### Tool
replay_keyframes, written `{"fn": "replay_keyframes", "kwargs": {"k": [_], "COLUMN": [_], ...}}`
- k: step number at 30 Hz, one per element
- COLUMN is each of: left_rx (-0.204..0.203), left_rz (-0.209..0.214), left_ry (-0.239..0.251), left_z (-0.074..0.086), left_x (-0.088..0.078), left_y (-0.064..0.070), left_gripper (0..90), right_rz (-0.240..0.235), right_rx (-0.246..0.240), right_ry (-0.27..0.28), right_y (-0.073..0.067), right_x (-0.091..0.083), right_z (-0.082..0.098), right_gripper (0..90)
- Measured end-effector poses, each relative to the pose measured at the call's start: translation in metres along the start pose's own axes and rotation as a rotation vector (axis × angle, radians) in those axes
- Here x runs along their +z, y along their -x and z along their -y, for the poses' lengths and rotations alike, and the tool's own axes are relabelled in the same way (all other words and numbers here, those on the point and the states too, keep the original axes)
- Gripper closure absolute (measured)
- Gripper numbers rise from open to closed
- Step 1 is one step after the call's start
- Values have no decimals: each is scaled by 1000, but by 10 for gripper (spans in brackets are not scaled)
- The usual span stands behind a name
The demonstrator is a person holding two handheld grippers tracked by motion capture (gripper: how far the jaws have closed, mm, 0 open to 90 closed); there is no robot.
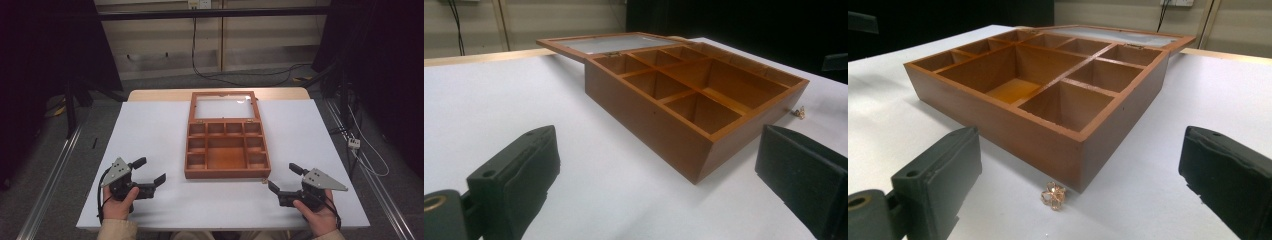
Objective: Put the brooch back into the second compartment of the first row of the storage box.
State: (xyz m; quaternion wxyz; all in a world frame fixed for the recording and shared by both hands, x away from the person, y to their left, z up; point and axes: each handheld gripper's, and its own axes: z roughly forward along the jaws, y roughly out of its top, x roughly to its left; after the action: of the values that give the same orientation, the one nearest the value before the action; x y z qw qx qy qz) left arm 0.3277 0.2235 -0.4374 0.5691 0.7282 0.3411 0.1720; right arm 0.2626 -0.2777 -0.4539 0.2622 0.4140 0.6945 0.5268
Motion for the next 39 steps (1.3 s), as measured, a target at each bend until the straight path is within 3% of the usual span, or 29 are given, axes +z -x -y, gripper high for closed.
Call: {"fn": "replay_keyframes", "kwargs": {"k": [8, 13, 17, 20, 26, 30, 33, 39], "left_rx": [7, 6, 9, 10, 15, 14, 16, 15], "left_rz": [-3, -4, 0, 1, -3, -2, -7, -3], "left_ry": [-2, -3, -1, -6, -8, -10, -8, -8], "left_z": [-1, -1, -2, -1, -1, -1, -1, -1], "left_x": [0, 1, 2, 3, 2, 1, 0, 1], "left_y": [1, 1, 1, 1, 1, 1, 0, 1], "left_gripper": [38, 39, 40, 41, 42, 42, 42, 44], "right_rz": [13, 35, 21, -17, -53, -52, -60, -59], "right_rx": [-3, 12, 26, 48, 36, 46, 49, 51], "right_ry": [-37, -110, -189, -238, -355, -392, -402, -413], "right_y": [0, 1, 3, 4, 0, -2, -3, -3], "right_x": [2, 6, 9, 12, 22, 26, 28, 33], "right_z": [-2, -4, -5, -4, -1, -1, -1, -2], "right_gripper": [28, 65, 224, 331, 505, 561, 630, 682]}}
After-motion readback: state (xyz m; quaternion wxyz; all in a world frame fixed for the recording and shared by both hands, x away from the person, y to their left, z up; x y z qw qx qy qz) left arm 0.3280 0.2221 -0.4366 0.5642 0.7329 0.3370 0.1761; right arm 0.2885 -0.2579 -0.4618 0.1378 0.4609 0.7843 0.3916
